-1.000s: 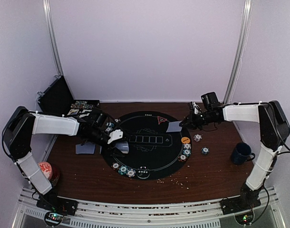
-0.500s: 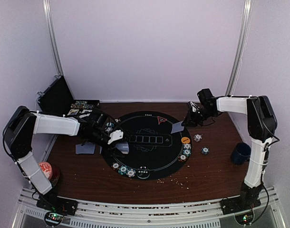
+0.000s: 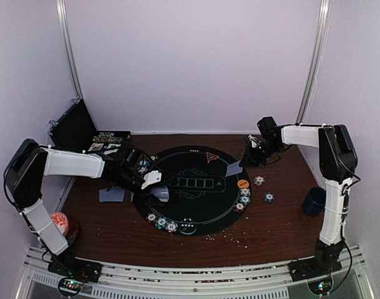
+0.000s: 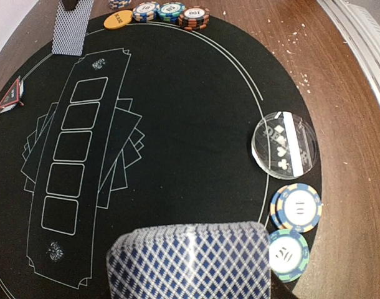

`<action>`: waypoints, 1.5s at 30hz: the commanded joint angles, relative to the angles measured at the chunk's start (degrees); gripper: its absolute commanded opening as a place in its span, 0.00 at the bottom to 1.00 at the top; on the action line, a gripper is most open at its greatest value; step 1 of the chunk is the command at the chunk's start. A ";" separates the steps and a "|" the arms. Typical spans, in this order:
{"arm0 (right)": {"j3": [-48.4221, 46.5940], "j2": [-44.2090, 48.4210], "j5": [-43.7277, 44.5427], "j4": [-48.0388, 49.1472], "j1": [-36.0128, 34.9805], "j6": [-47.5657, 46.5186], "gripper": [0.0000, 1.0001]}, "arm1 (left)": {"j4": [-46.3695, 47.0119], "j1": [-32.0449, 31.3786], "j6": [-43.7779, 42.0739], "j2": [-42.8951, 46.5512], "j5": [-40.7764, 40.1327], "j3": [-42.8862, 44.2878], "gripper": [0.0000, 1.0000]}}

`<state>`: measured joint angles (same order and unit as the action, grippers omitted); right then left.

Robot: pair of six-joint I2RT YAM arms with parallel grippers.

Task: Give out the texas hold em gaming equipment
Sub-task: Distribute the poker card in the big blind area.

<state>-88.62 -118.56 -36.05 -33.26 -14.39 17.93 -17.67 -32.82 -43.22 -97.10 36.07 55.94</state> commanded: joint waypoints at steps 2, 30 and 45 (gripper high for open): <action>-4.11 -3.05 3.26 -3.36 1.39 -1.68 0.00 | 0.90 0.28 -0.89 -0.57 0.91 1.71 0.42; -6.90 3.62 20.25 -5.11 0.29 -0.17 0.97 | 0.53 0.25 -1.00 -1.38 0.84 2.14 0.42; 14.16 31.07 29.77 9.53 -7.11 13.08 1.00 | 0.53 0.27 -0.90 -1.08 0.75 2.13 0.42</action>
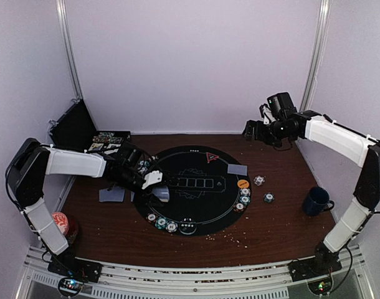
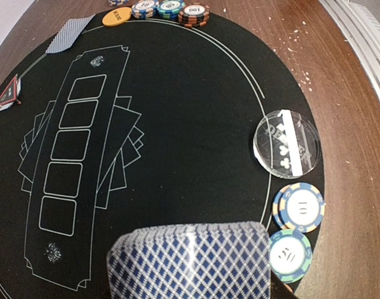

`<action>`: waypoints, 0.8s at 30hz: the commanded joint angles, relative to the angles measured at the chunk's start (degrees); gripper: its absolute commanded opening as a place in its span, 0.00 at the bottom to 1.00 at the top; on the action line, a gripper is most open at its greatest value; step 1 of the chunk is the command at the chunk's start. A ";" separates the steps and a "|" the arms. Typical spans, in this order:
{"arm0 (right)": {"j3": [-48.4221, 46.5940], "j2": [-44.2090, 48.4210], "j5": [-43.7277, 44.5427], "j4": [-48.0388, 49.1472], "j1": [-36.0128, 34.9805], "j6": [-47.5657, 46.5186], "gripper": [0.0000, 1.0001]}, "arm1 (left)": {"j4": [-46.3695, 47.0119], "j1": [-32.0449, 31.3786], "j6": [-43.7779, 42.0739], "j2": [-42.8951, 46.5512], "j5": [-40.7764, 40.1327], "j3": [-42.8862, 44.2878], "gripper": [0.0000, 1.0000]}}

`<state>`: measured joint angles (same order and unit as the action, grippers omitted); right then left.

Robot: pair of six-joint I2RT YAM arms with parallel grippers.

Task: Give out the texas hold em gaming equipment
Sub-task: Distribute the poker card in the big blind area, then pick up the poker card from the face-down deck piles.

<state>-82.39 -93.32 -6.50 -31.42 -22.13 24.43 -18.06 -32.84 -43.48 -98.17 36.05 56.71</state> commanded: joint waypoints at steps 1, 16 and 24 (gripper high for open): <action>11.27 7.75 -3.32 11.88 0.68 7.60 1.00 | 0.93 0.23 -0.60 -0.05 0.78 1.39 0.42; 24.89 3.36 -15.67 38.72 -18.05 8.97 1.00 | 0.99 0.23 -1.05 0.43 1.38 1.06 0.42; 17.24 -10.31 -16.81 43.46 -26.38 11.20 1.00 | 0.93 0.23 -1.33 1.06 2.03 0.73 0.43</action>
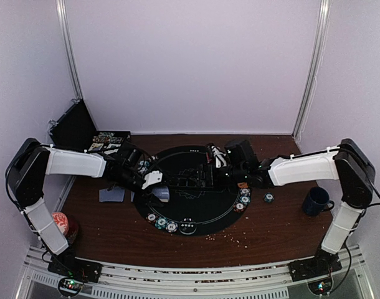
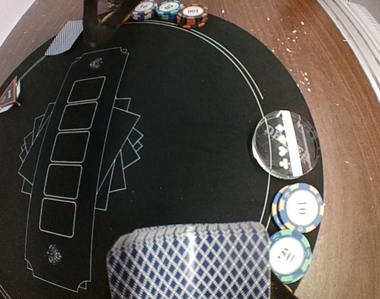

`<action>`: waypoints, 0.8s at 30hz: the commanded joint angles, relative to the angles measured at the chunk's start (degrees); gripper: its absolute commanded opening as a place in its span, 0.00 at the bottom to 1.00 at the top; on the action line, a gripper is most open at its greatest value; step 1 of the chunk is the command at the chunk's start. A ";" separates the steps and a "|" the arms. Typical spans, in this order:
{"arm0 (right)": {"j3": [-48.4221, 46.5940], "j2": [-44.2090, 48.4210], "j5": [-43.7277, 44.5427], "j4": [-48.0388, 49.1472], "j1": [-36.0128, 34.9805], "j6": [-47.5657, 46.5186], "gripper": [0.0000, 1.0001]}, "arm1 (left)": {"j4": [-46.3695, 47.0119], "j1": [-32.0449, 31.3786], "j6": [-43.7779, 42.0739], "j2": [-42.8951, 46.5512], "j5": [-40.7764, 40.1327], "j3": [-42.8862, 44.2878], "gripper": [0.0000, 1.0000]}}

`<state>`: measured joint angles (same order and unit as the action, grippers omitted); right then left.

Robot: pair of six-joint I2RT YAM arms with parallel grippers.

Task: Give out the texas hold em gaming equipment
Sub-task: Pick up the poker card from the face-down deck piles.

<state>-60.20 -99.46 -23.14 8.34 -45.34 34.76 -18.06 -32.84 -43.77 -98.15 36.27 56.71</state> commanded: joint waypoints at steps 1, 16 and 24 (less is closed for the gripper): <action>-5.68 -5.58 -0.74 4.38 -3.74 1.28 1.00 | 0.96 0.21 -1.10 1.17 1.98 0.70 0.43; -15.14 -18.13 -4.94 8.35 -7.15 4.66 1.00 | 0.22 0.19 -2.35 2.31 4.24 0.31 0.43; -17.59 -21.72 -5.33 7.49 -7.20 4.66 1.00 | -0.39 0.18 -2.93 2.18 4.92 0.38 0.42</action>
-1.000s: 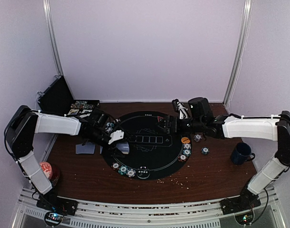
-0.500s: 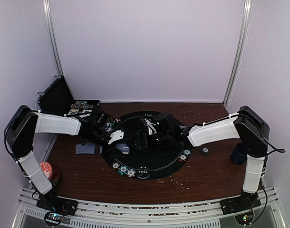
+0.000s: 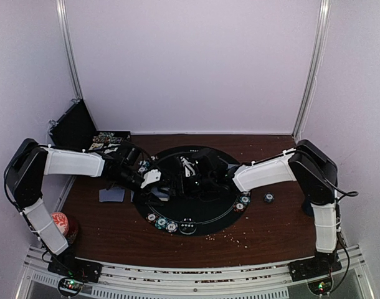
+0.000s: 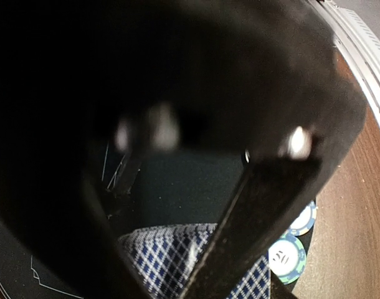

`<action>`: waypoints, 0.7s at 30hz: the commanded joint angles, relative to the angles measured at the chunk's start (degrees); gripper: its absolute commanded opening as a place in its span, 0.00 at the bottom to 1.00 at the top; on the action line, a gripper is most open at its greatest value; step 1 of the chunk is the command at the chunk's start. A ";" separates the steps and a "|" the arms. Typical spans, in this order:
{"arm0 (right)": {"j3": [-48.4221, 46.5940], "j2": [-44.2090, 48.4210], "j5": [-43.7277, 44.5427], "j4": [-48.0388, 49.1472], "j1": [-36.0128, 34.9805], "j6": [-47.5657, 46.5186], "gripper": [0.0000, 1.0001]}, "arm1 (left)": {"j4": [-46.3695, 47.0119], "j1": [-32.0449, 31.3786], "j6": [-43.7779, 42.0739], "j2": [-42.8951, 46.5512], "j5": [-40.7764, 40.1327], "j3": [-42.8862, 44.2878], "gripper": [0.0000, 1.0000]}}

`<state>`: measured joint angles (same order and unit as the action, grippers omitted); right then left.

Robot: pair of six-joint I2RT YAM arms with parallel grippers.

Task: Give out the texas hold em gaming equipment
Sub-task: Pick up the poker card from the face-down deck piles.

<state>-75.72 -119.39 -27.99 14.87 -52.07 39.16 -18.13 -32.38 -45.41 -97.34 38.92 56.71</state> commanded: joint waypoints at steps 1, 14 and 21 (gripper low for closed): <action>-2.28 -2.14 -0.15 0.73 -0.52 0.15 1.00 | -0.40 -0.23 -1.34 1.48 2.34 0.34 0.42; -2.41 -1.88 4.87 -4.63 -0.25 -2.76 0.73 | -0.56 -0.23 -1.61 1.46 2.54 0.26 0.43; -1.51 0.29 9.26 -9.33 0.46 -4.58 0.62 | -0.67 -0.26 -1.66 1.29 2.66 0.44 0.43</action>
<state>-77.89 -121.10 -26.11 12.62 -52.93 36.42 -18.57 -32.38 -46.15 -97.34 38.59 56.69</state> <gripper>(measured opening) 0.640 0.493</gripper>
